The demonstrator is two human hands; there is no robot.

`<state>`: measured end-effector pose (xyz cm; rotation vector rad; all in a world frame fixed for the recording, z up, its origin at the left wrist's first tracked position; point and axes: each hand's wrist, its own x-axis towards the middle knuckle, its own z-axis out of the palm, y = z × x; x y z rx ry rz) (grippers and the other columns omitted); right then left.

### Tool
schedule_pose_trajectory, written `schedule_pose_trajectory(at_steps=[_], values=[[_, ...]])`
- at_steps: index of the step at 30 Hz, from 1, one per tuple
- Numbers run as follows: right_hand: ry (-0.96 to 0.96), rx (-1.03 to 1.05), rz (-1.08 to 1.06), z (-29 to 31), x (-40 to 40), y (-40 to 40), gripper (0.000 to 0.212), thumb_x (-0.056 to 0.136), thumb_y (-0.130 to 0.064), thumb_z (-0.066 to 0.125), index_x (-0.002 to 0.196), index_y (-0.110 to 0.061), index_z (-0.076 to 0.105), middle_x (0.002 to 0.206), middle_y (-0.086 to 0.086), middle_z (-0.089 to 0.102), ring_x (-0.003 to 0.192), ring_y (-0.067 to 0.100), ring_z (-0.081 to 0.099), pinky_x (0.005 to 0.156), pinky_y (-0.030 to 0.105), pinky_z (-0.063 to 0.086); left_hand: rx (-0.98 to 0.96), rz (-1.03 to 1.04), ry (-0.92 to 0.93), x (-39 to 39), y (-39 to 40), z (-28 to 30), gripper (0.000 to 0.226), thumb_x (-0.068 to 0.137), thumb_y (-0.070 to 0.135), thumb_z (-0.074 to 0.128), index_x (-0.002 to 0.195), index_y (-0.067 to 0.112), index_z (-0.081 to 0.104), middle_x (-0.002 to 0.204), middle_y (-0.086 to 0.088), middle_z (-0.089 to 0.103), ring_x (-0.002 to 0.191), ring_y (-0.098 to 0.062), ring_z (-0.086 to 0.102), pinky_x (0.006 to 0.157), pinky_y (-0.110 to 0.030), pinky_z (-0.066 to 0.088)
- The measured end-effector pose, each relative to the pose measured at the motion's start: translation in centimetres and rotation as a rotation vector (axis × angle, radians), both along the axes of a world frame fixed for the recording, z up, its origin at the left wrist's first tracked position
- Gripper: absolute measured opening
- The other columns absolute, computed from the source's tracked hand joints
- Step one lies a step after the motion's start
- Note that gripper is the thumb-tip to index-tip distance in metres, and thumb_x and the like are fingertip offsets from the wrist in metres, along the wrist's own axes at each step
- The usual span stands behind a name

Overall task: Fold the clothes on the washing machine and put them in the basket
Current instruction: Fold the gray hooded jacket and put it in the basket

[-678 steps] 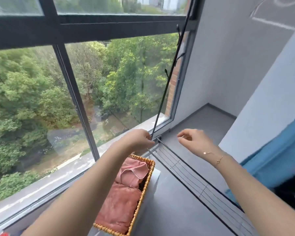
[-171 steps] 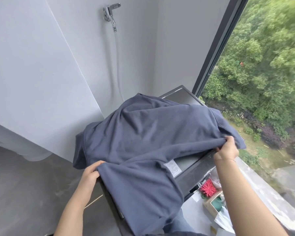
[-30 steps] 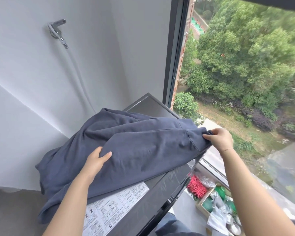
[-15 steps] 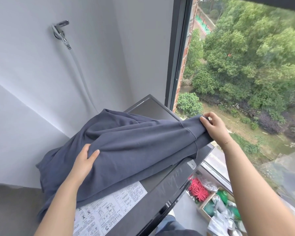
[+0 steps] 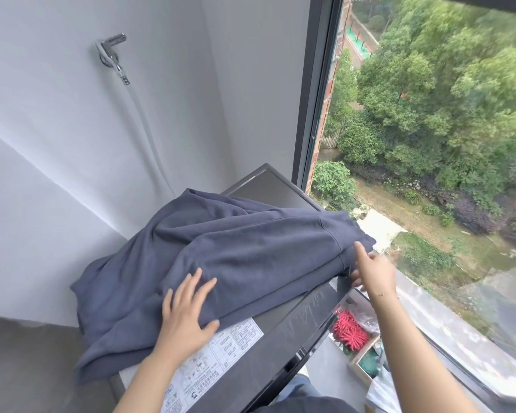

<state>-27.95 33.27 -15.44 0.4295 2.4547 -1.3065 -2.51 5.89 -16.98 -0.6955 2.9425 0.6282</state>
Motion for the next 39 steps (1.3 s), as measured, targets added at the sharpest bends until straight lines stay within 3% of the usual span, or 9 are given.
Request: schedule_pose_trajectory(at_steps=[9,11,14,16,19,23,27,34,39], values=[[-0.085,-0.325,-0.128,-0.1,0.4,-3.6,0.056,0.072,-0.064,0.072,0.087,-0.011,0.06,0.085,0.009,0.067,0.078,0.026,0.067,0.073,0.043,0.059,-0.064,-0.103,-0.347,-0.5,1.1,-1.3,0.101,0.072,0.076,0.043,0.137,0.051,-0.03,0.14,0.01,-0.053,0.131,-0.024,-0.048,0.103,-0.059,-0.025],[-0.071,-0.297,-0.11,-0.8,-0.6,-3.8,0.074,0.057,-0.071,0.073,0.101,-0.013,0.059,0.093,0.006,0.067,0.084,0.026,0.066,0.076,0.046,0.059,-0.106,-0.139,-0.33,-0.7,1.0,-1.7,0.084,0.077,0.075,0.032,0.141,0.055,-0.018,0.149,0.007,-0.042,0.14,-0.029,-0.035,0.106,-0.065,-0.016],[-0.039,-0.089,0.044,-3.7,-2.4,-3.3,0.066,0.056,-0.068,0.067,0.093,-0.014,0.062,0.089,0.012,0.07,0.079,0.034,0.069,0.073,0.049,0.059,-0.194,-0.082,-0.191,-0.8,1.0,-0.7,0.047,0.096,0.047,0.044,0.142,0.044,0.038,0.16,0.003,0.021,0.146,-0.033,0.019,0.105,-0.072,0.023],[0.006,0.001,0.088,-1.4,-2.1,-3.7,0.05,0.062,-0.055,0.059,0.082,-0.01,0.062,0.084,0.015,0.069,0.08,0.036,0.068,0.076,0.047,0.057,-0.11,-0.04,-0.158,-1.0,1.1,0.0,0.038,0.102,0.031,0.042,0.14,0.036,0.045,0.158,0.011,0.024,0.149,-0.022,0.012,0.115,-0.059,0.012],[0.021,-0.242,-0.075,2.1,-1.9,-5.3,0.023,0.073,-0.033,0.061,0.078,-0.011,0.059,0.088,0.011,0.064,0.083,0.032,0.063,0.077,0.044,0.055,0.333,0.107,-0.115,-1.5,0.4,1.5,0.041,0.103,0.028,0.041,0.144,0.028,0.042,0.158,0.006,0.017,0.149,-0.016,0.005,0.12,-0.039,-0.002],[-0.12,-0.698,-0.222,6.2,-3.2,-9.4,0.019,0.084,-0.016,0.066,0.1,-0.01,0.057,0.098,0.008,0.061,0.082,0.021,0.06,0.068,0.033,0.053,0.805,0.207,-0.075,-0.9,-0.3,3.2,0.046,0.1,0.024,0.051,0.144,0.019,0.041,0.157,-0.005,0.023,0.145,-0.01,0.02,0.114,-0.022,0.017],[0.025,-0.802,-0.006,12.1,-2.3,-15.1,0.018,0.083,-0.022,0.067,0.097,-0.015,0.06,0.092,0.006,0.066,0.089,0.024,0.064,0.072,0.031,0.052,1.129,0.197,-0.106,-0.1,0.0,5.5,0.034,0.101,0.013,0.047,0.133,0.012,0.056,0.128,-0.001,0.063,0.119,-0.01,0.058,0.096,-0.016,0.044],[0.038,-0.734,0.662,11.7,7.3,-21.9,0.008,0.081,-0.011,0.067,0.085,-0.008,0.061,0.079,0.007,0.061,0.076,0.019,0.058,0.069,0.035,0.048,1.45,0.637,0.346,3.2,-3.6,4.2,0.049,0.096,0.017,0.05,0.143,0.023,0.043,0.139,0.0,0.054,0.129,-0.015,0.049,0.109,-0.044,0.037],[-0.238,-0.846,0.514,11.4,8.8,-23.8,0.007,0.083,-0.012,0.065,0.09,-0.01,0.064,0.088,0.011,0.069,0.086,0.029,0.065,0.078,0.039,0.054,1.232,0.547,0.172,3.7,-3.0,3.7,0.037,0.101,0.022,0.047,0.135,0.036,0.045,0.153,0.009,0.035,0.133,-0.005,0.036,0.106,-0.031,0.033]])
